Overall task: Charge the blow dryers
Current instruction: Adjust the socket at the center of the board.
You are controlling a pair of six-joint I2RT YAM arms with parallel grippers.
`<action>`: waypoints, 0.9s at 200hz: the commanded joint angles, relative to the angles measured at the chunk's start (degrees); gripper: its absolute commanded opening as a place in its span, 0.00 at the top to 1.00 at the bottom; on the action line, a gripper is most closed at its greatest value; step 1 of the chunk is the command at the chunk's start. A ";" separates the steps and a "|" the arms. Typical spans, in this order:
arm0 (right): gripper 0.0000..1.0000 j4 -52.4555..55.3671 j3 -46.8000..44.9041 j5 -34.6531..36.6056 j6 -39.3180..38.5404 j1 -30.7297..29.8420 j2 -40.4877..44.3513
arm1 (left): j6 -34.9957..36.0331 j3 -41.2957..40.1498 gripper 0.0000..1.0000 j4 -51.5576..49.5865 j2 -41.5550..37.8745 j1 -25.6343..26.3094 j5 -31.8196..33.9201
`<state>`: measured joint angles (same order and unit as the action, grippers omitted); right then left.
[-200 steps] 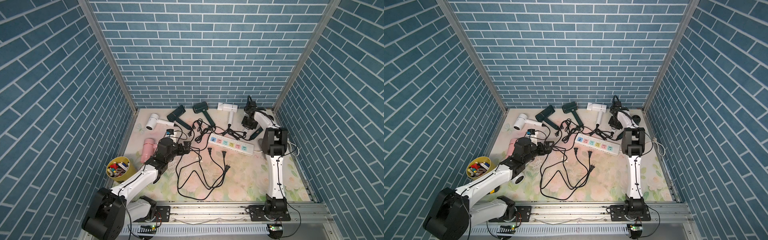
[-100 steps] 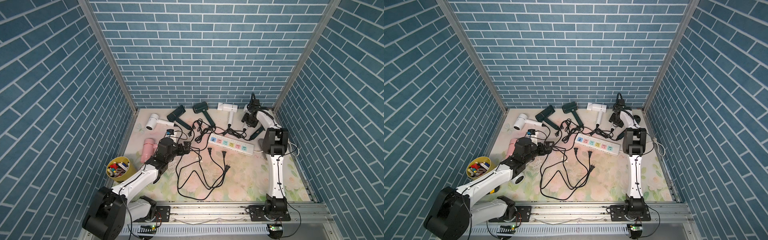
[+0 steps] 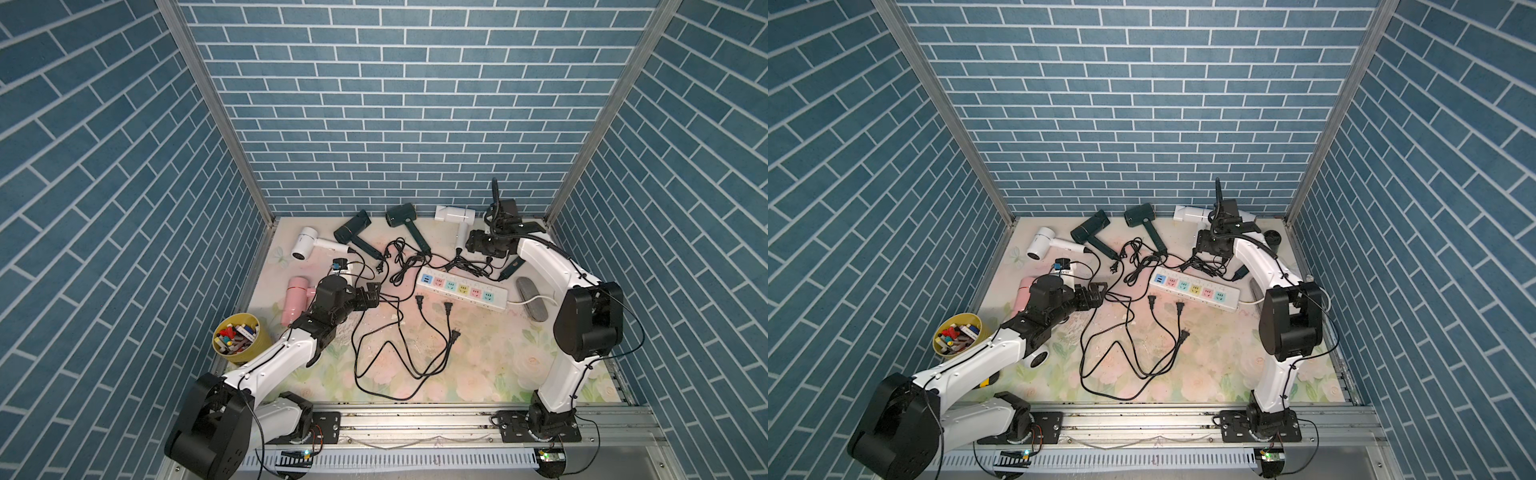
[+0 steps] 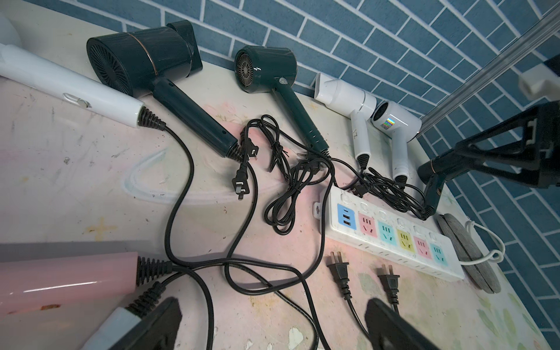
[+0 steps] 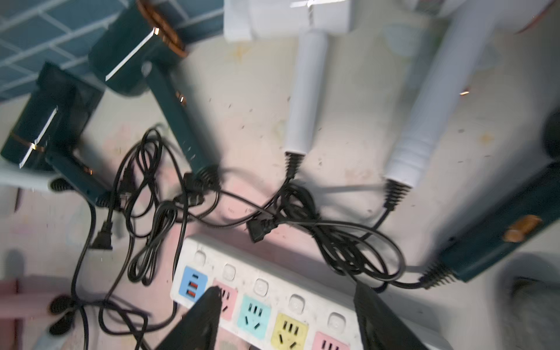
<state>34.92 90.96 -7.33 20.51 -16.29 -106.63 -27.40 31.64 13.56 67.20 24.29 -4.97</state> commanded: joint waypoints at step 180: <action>0.29 3.76 -6.91 -4.88 -6.42 -9.90 -6.66 | 1.59 2.62 0.01 -2.58 0.68 0.31 -0.20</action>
<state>36.38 85.93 -13.54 15.31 -24.99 -116.81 -26.89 32.91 11.88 69.14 24.32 -5.13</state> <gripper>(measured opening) 0.712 0.994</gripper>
